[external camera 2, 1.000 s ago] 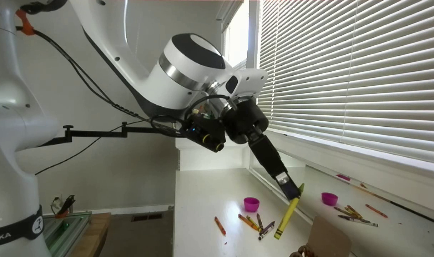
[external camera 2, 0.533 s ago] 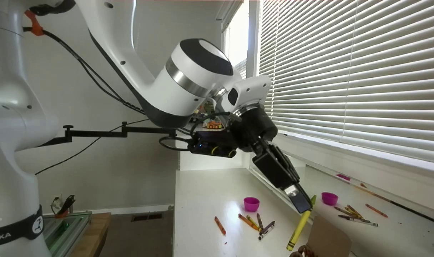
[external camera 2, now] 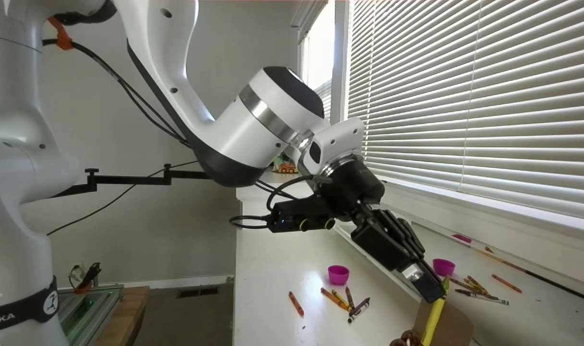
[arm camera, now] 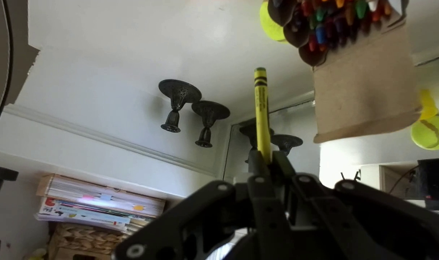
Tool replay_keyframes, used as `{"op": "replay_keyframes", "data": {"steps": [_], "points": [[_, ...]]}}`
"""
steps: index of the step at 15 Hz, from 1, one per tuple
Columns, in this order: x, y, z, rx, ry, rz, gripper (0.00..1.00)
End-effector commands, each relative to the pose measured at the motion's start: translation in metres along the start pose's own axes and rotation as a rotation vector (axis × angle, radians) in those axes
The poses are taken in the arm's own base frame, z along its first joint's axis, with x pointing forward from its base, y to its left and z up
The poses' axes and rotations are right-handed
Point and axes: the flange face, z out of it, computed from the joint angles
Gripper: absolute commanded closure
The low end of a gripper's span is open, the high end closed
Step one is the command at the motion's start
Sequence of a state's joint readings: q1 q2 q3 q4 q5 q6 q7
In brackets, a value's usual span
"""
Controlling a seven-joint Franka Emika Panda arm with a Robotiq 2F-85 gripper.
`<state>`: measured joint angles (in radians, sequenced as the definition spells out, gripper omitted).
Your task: Put one crayon back into the box
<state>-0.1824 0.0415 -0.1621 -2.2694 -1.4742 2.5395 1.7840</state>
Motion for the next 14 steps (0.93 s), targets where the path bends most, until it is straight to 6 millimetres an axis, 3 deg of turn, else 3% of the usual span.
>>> {"op": "replay_keyframes", "data": {"steps": [1, 8, 14], "points": [[-0.005, -0.006, 0.013, -0.027, 0.031, 0.024, 0.98], [-0.015, -0.013, 0.023, -0.035, 0.066, 0.04, 0.98], [-0.02, -0.022, 0.021, 0.004, 0.087, 0.017, 0.98]]}}
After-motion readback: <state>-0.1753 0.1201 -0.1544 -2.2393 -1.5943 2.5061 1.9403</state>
